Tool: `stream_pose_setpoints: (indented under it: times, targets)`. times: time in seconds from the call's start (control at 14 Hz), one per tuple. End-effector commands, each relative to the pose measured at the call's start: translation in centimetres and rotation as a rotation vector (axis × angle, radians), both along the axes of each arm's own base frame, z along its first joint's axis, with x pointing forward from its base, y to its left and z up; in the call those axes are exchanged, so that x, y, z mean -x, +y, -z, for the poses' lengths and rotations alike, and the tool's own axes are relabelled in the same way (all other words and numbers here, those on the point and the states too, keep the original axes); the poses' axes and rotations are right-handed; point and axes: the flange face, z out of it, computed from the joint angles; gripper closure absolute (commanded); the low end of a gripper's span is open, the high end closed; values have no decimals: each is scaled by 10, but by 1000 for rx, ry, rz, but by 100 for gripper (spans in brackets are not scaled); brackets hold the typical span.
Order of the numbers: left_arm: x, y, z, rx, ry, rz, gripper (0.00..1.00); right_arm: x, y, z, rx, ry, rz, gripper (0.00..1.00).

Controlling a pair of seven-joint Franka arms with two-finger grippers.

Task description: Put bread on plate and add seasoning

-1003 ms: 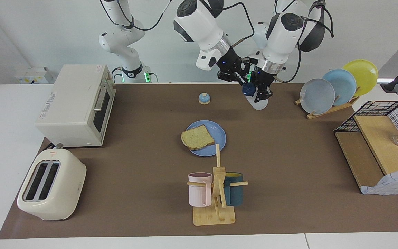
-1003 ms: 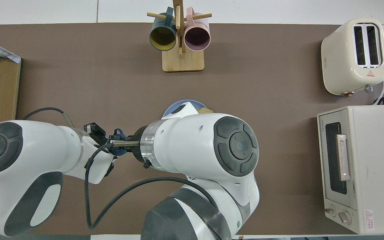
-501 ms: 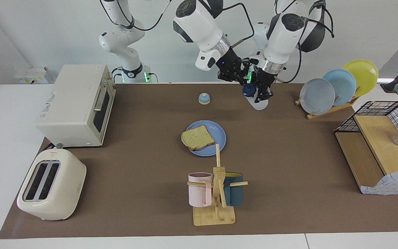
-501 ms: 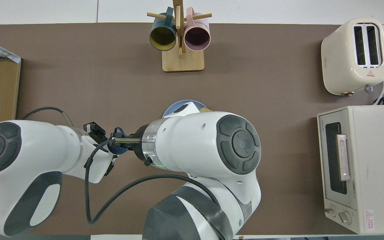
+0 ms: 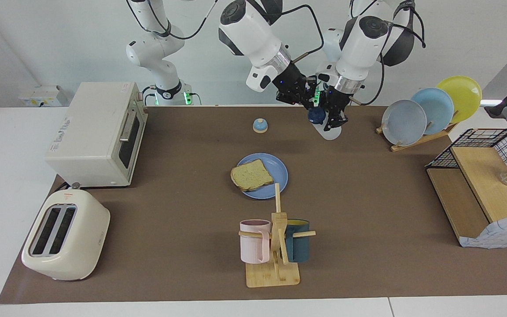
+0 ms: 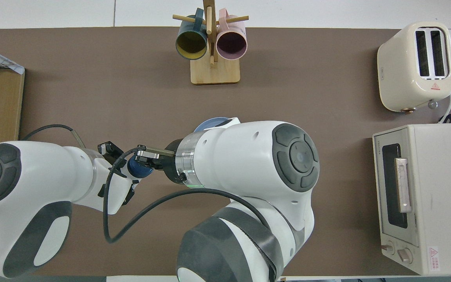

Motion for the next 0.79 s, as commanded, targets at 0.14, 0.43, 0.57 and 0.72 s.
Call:
stream_pose_setpoints:
  times: [0.14,0.43,0.57,0.72]
  targets:
    - [16,-3,3,2,23,22,100,-11,-19,-15,-32,-1,50,100]
    - [16,-3,3,2,23,20,100,-16,-26,-12,-30,0,67,91]
    - [16,-3,3,3,22,22,100,-12,-28,-10,-17,0,62,0]
    - [15,-3,3,3,22,20,100,-9,-34,0,3,19,62,0]
